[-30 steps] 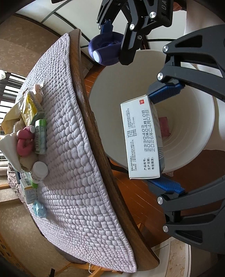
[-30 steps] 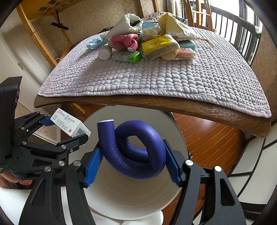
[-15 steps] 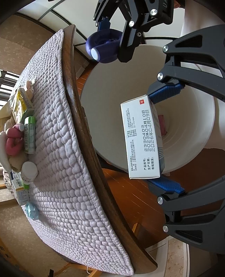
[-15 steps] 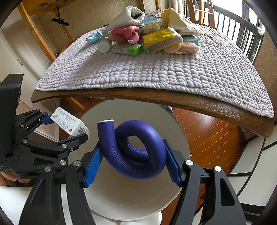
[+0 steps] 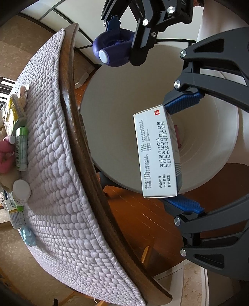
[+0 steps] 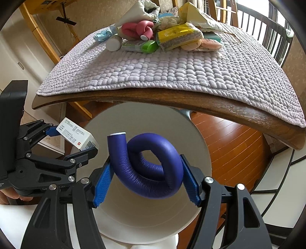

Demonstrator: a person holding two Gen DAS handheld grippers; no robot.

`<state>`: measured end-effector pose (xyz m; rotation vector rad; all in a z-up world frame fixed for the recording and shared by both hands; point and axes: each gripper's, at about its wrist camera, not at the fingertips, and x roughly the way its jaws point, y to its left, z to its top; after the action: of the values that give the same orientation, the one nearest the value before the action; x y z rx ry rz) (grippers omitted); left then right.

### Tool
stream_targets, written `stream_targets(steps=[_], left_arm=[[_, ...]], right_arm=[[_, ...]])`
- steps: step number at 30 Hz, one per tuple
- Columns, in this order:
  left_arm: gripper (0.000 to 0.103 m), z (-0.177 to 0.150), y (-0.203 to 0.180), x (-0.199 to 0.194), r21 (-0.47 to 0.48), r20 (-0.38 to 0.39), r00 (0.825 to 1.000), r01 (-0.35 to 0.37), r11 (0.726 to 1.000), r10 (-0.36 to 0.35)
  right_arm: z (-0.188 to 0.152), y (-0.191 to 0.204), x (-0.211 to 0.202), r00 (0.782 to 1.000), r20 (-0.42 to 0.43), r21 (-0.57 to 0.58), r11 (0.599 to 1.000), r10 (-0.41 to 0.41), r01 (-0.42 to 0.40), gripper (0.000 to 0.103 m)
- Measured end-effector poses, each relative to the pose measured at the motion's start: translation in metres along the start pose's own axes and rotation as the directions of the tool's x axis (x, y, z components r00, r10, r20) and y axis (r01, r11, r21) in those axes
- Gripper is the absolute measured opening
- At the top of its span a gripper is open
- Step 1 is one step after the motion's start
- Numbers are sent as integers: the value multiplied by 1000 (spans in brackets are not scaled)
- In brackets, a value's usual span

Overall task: Collect trash
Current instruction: 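Carry the white box and blue hose over the white bin with both tools, then open the left tool to drop the white box while the right tool releases the hose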

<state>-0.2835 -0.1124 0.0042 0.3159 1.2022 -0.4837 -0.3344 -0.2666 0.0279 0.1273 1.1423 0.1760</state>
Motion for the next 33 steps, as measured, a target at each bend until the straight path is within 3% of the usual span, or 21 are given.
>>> stream_targets(steps=[33], left_arm=[[78,17,-10,57,35,-27,1000,-15,999,16]], right_arm=[[-8,7,35,999,-33,18,1000,8,-8,65]])
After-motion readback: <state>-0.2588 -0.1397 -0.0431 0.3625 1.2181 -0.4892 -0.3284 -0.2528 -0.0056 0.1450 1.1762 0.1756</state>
